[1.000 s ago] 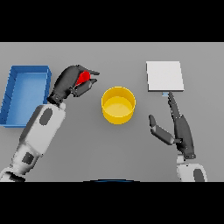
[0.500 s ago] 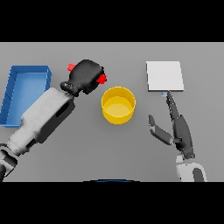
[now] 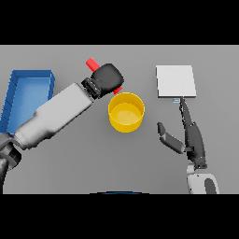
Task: Pick up the red beaker and tilt it to pour out 1 green nut into yellow bowl. Pick up the yellow bowl and place it on the metallic measuring scale.
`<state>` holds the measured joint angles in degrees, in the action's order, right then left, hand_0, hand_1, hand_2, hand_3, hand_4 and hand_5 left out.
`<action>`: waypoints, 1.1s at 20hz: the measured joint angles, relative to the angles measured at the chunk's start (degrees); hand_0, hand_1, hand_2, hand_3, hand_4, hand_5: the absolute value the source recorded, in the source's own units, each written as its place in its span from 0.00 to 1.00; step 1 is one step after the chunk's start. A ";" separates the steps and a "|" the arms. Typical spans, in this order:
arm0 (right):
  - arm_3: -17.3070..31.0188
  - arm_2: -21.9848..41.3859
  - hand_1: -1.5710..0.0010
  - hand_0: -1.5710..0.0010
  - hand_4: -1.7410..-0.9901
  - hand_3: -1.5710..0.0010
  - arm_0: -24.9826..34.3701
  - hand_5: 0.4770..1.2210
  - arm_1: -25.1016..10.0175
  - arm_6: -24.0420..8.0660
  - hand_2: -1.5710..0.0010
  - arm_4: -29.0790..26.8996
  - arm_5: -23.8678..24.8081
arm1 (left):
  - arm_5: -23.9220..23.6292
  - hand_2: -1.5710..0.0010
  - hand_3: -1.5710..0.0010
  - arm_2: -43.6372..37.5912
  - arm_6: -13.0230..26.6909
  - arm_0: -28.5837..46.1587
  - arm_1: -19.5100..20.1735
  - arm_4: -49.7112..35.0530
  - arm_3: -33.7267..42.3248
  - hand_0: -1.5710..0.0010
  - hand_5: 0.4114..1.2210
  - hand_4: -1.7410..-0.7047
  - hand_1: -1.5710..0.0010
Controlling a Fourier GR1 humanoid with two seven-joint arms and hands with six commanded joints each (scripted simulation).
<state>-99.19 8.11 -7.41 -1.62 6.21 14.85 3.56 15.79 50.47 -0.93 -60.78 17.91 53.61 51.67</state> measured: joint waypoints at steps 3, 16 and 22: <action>0.08 -0.07 1.00 1.00 0.73 1.00 0.86 0.23 -0.25 -0.59 1.00 0.31 0.06 | 2.13 0.00 0.00 4.21 1.55 -3.17 -0.83 2.92 -1.12 0.00 1.00 0.01 0.00; 0.07 -0.15 1.00 1.00 0.78 1.00 1.05 0.21 -0.50 -1.39 1.00 1.85 1.23 | -0.36 0.00 0.00 21.55 -3.91 -13.24 -3.23 13.39 -7.69 0.00 1.00 0.01 0.00; 1.50 -0.18 1.00 1.00 0.78 1.00 1.37 0.21 -0.10 -1.25 1.00 2.42 1.92 | 0.07 0.00 0.00 26.29 -4.17 -16.87 -4.40 14.96 -7.74 0.00 1.00 0.02 0.00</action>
<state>-97.68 7.93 -6.03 -1.72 4.96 17.27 5.48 15.86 76.76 -5.10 -77.65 13.51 68.58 43.93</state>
